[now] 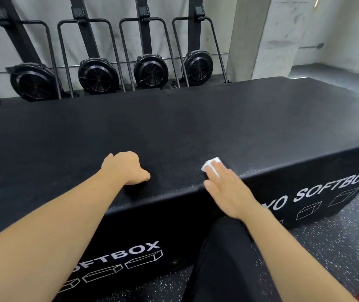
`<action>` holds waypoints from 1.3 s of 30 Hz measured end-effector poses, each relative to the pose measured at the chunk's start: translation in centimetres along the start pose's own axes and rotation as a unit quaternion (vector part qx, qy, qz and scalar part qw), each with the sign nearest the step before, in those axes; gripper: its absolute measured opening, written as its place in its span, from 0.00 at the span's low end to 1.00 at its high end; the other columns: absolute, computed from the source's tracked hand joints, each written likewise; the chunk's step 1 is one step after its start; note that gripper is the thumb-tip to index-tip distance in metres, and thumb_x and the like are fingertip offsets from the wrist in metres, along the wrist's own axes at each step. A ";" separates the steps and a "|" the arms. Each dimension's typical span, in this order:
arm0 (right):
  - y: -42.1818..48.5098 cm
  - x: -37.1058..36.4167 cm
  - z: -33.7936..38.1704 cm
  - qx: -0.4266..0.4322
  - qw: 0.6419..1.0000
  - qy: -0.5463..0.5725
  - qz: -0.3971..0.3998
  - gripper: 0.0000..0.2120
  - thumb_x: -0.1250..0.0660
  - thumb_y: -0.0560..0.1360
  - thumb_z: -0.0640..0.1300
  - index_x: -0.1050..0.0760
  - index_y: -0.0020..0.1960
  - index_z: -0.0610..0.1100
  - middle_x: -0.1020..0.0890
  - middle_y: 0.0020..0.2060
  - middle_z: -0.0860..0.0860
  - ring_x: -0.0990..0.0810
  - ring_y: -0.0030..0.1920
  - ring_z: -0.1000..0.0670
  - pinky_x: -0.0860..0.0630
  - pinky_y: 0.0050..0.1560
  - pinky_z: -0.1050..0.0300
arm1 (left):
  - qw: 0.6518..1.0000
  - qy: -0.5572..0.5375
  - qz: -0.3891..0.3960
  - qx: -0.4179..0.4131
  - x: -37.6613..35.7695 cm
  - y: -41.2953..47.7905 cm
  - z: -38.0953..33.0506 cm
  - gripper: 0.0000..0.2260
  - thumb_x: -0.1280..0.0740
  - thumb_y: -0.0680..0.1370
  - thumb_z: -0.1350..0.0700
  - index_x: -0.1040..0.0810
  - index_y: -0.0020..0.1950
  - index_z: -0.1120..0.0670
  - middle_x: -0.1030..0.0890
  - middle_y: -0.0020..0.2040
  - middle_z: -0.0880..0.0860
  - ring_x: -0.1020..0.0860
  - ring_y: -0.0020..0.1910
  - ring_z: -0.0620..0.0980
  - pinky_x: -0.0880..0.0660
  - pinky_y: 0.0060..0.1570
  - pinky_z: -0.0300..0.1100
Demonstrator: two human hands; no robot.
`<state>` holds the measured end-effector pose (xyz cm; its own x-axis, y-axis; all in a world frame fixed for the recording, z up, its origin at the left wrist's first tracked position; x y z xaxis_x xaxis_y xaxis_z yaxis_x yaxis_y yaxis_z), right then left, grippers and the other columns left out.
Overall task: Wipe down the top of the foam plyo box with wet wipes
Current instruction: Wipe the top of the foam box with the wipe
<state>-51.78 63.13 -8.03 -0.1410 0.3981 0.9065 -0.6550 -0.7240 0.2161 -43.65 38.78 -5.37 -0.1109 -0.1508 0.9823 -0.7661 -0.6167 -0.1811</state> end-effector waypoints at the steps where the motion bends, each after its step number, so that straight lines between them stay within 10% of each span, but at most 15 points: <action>1: 0.0 0.7 -2.0 -0.016 1.000 -0.010 -0.004 0.10 0.47 0.81 0.46 0.34 0.60 0.49 0.33 0.62 0.55 0.30 0.48 0.46 0.32 0.56 0.52 | 1.000 0.003 -0.016 0.001 0.0 0.2 -0.3 0.11 0.34 0.71 0.46 0.26 0.39 0.53 0.23 0.37 0.48 0.31 0.36 0.47 0.32 0.62 0.46; 7: 0.4 2.5 -7.9 -0.090 0.995 -0.039 -0.024 0.11 0.46 0.81 0.45 0.33 0.61 0.44 0.32 0.61 0.51 0.34 0.50 0.49 0.39 0.53 0.57 | 0.998 -0.040 -0.028 -0.036 -0.1 0.8 -3.5 0.18 0.35 0.73 0.42 0.24 0.55 0.53 0.21 0.52 0.48 0.25 0.56 0.54 0.38 0.69 0.47; 14: -0.2 -0.4 1.9 -0.021 0.997 0.000 -0.076 0.13 0.45 0.79 0.49 0.33 0.61 0.45 0.33 0.61 0.52 0.35 0.58 0.50 0.38 0.63 0.58 | 0.997 -0.069 -0.013 -0.032 -0.2 2.9 -4.6 0.25 0.34 0.74 0.44 0.28 0.68 0.53 0.24 0.65 0.51 0.27 0.64 0.53 0.41 0.71 0.46; 20: 0.8 -3.5 6.5 0.056 0.997 0.012 0.060 0.23 0.53 0.84 0.52 0.42 0.76 0.45 0.44 0.76 0.51 0.49 0.77 0.49 0.54 0.77 0.55 | 0.998 -0.063 0.002 -0.006 -0.5 4.7 -3.4 0.30 0.35 0.73 0.40 0.33 0.73 0.50 0.31 0.72 0.49 0.32 0.69 0.52 0.36 0.60 0.45; 25: 1.9 0.2 0.7 0.077 0.997 0.007 0.004 0.11 0.45 0.80 0.46 0.34 0.62 0.48 0.34 0.61 0.55 0.31 0.51 0.50 0.33 0.59 0.53 | 0.999 -0.023 0.046 -0.002 -1.3 5.7 -2.6 0.36 0.37 0.74 0.35 0.43 0.78 0.46 0.42 0.78 0.46 0.41 0.76 0.49 0.44 0.73 0.48; 32: 2.9 4.2 -12.7 -0.074 0.995 -0.068 0.004 0.09 0.48 0.81 0.46 0.34 0.59 0.48 0.32 0.60 0.52 0.31 0.46 0.47 0.34 0.53 0.53 | 0.998 0.025 0.059 -0.019 -1.3 6.4 -2.8 0.37 0.39 0.74 0.32 0.42 0.78 0.46 0.37 0.76 0.45 0.38 0.75 0.49 0.44 0.72 0.47; 39: 3.8 0.9 -6.0 -0.174 0.966 -0.192 0.018 0.38 0.72 0.75 0.53 0.37 0.72 0.41 0.36 0.70 0.45 0.39 0.69 0.43 0.39 0.66 0.51 | 0.997 0.033 0.061 -0.026 -1.3 6.4 -2.9 0.36 0.40 0.74 0.31 0.42 0.78 0.47 0.37 0.76 0.46 0.38 0.75 0.50 0.51 0.75 0.49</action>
<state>-58.84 64.13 -8.59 0.0735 0.0890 0.9933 -0.8741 -0.4739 0.1071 -50.23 37.23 -7.66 -0.2453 -0.1696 0.9545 -0.7757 -0.5562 -0.2982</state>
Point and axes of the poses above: each hand's wrist, its own y-axis towards the middle knuckle, its own x-axis out of the back of the hand, z = x × y, the point moved 8 cm from there along y, towards the middle knuckle
